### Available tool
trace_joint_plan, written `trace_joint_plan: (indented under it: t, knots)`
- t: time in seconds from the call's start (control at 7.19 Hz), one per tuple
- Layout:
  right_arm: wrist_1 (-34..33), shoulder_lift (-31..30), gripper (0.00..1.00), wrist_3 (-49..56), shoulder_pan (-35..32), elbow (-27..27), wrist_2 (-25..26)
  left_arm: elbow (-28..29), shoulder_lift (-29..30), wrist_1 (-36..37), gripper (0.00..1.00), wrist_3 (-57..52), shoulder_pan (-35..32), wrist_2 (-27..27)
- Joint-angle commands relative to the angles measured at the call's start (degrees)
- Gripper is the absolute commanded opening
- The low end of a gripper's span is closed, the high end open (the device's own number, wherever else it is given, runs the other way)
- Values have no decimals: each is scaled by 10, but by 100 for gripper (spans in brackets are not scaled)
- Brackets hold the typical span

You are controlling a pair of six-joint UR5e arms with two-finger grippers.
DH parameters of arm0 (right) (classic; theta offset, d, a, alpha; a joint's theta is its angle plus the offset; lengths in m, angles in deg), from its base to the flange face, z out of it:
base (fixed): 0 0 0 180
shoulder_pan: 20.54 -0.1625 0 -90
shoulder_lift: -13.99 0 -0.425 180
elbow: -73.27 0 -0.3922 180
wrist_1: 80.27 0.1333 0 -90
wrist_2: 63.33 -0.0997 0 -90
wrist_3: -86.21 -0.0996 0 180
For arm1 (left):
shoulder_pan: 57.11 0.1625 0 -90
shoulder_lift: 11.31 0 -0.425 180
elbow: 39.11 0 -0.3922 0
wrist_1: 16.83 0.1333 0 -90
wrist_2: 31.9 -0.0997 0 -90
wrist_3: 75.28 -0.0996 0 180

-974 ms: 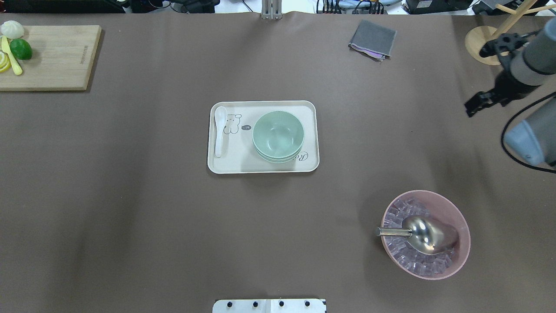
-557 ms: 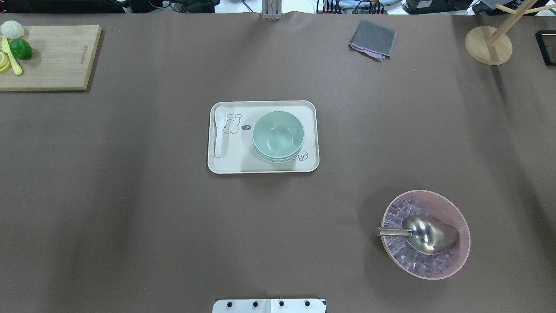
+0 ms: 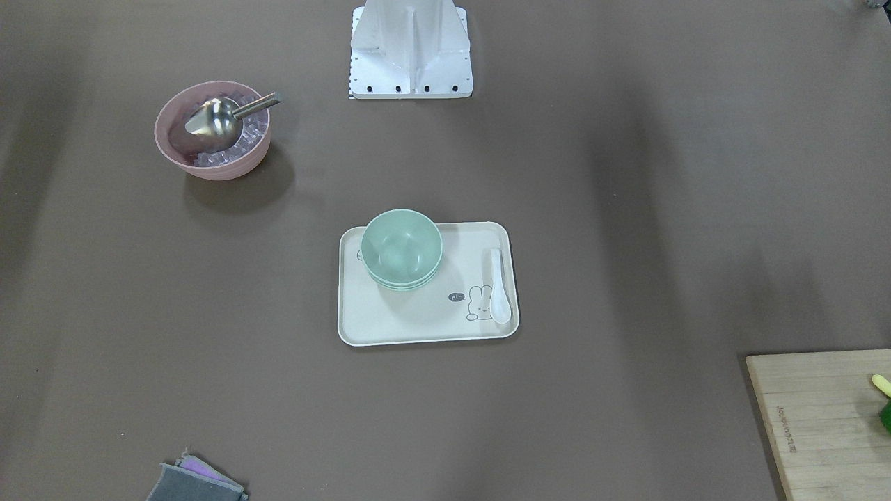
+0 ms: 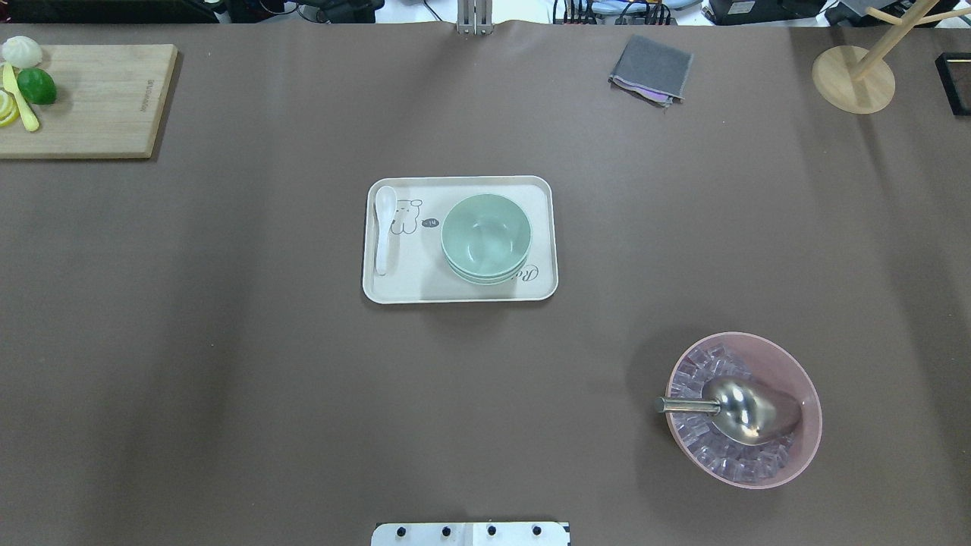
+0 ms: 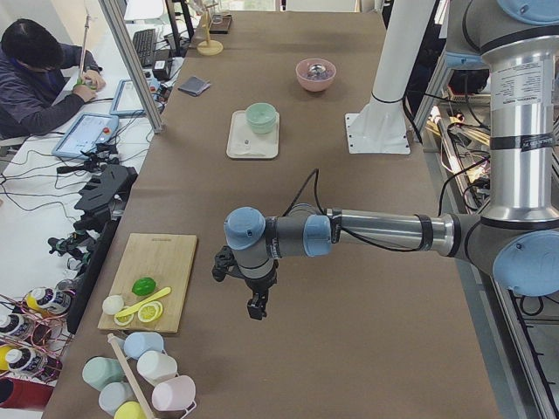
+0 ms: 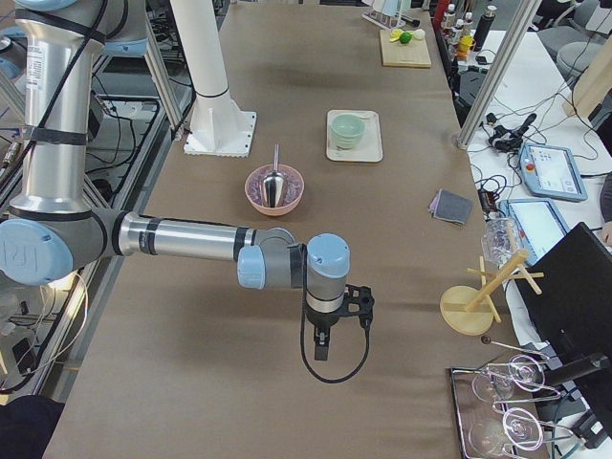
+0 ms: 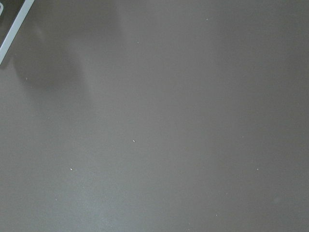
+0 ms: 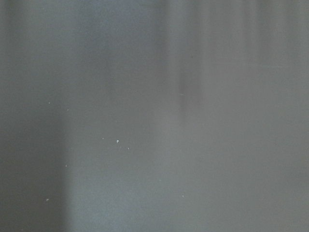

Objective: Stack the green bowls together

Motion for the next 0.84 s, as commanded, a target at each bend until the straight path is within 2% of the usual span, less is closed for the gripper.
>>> trace_joint_plan:
  t: [0.0,0.14,0.7]
  knots:
    - [-64,4,100,4,-5,-42,-1,-14,1,-1,99,-4,0,4]
    - [-84,3,100,4,-5,-59,-2,-16,1,-2,99,-4,1,4]
    - [-77,3,100,5,0,-58,-2,-11,0,-5,99,-3,0,-1]
